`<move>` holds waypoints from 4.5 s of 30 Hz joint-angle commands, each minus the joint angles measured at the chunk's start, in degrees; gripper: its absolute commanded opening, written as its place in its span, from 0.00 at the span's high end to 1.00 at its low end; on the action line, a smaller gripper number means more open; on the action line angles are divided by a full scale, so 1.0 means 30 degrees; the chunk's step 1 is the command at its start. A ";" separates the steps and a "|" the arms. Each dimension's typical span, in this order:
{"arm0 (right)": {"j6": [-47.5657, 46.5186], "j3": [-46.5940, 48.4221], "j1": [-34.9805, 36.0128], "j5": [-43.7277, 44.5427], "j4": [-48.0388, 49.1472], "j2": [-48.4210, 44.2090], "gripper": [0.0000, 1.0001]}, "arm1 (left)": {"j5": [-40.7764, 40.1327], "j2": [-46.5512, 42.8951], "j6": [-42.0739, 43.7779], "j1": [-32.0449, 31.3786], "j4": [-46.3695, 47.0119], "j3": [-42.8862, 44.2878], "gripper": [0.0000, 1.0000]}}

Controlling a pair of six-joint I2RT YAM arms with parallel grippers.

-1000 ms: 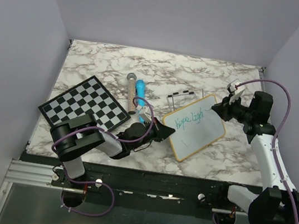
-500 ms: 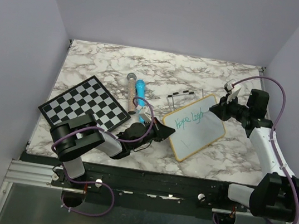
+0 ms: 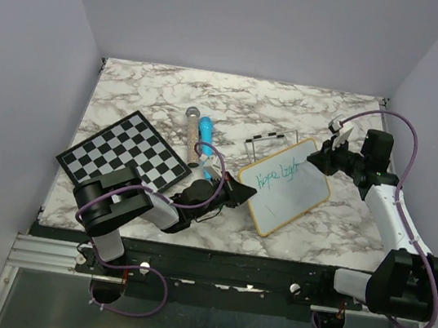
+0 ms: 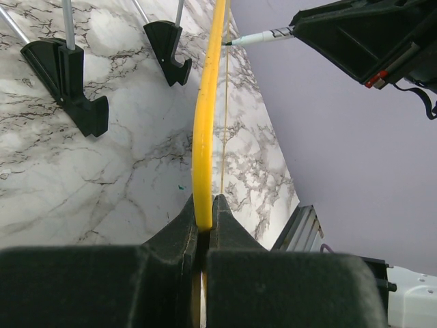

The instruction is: Write a sentence on the whiteboard

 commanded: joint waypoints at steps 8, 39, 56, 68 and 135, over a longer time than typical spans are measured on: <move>0.0744 0.0219 -0.0082 0.1704 0.1625 0.0169 0.99 | 0.0700 -0.0222 0.0697 -0.0044 -0.0153 -0.0089 1.00; -0.0280 0.0190 -0.0082 -0.0056 -0.0162 0.0316 0.99 | 0.0642 -0.0134 0.0580 -0.0044 -0.0094 -0.0089 1.00; -0.1219 -0.0221 -0.0082 0.1640 -0.1394 -0.0037 0.99 | 0.0553 -0.0193 0.0492 -0.0044 -0.0153 -0.0118 1.00; 0.0274 0.0278 -0.0082 0.2375 0.0919 -0.0475 1.00 | 0.0613 -0.0164 0.0580 -0.0044 -0.0270 -0.0001 1.00; -0.1570 0.0042 -0.0052 0.1794 -0.1890 0.0227 1.00 | 0.0729 -0.0076 0.0580 -0.0044 -0.0035 -0.0001 1.00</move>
